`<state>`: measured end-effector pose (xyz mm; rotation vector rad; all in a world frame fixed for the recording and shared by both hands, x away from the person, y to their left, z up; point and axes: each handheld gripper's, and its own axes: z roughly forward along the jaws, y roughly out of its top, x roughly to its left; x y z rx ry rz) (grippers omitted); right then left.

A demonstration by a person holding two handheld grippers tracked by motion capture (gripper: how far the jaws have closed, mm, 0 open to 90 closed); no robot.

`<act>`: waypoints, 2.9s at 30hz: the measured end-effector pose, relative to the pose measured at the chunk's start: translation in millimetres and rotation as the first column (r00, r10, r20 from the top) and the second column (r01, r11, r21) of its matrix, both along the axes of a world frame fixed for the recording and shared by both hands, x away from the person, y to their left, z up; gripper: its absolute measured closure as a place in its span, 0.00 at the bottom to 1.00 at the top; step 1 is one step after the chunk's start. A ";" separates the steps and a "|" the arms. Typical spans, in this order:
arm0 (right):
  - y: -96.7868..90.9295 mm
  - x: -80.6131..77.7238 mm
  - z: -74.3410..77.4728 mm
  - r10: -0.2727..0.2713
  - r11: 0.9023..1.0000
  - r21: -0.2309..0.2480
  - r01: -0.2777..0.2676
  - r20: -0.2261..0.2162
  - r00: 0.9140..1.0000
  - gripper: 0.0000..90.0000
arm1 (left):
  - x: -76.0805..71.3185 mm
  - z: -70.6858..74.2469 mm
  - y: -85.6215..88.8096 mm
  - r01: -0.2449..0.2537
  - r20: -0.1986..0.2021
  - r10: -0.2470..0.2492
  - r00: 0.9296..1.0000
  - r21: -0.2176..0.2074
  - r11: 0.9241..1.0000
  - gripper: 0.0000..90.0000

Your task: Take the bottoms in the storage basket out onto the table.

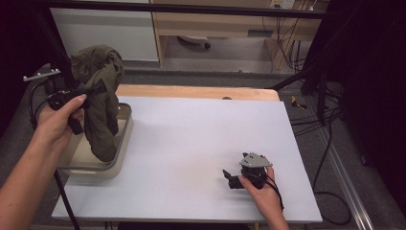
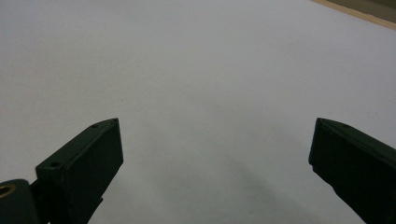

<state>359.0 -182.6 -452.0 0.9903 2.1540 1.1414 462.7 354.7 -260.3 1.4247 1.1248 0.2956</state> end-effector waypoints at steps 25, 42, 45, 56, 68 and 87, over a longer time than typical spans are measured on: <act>0.5 1.4 0.5 -0.008 1.000 0.021 0.009 -0.022 1.000 0.04 | 0.9 -2.4 9.3 -0.011 -0.035 0.010 0.999 -0.015 1.000 0.83; -1.1 0.3 1.7 -0.011 1.000 0.023 0.012 -0.017 1.000 0.04 | 0.3 27.0 -9.3 0.012 -0.008 -0.012 1.000 -0.030 0.999 0.83; -1.2 0.0 1.8 -0.011 1.000 0.023 0.011 -0.016 1.000 0.04 | 0.1 33.6 -13.4 0.017 -0.001 -0.017 1.000 -0.022 1.000 0.83; -3.0 0.2 2.3 -0.013 1.000 0.026 0.013 -0.014 1.000 0.04 | 3.8 51.0 -42.2 0.056 0.016 -0.056 0.998 -0.012 0.998 0.83; -3.3 -0.2 2.5 -0.013 1.000 0.025 0.014 -0.014 1.000 0.04 | 6.4 48.7 -60.2 0.083 0.008 -0.083 0.997 -0.010 0.997 0.83; -3.3 -0.7 3.0 -0.010 1.000 0.027 0.011 -0.017 1.000 0.04 | 9.2 39.7 -76.1 0.109 -0.007 -0.109 0.994 -0.013 0.994 0.83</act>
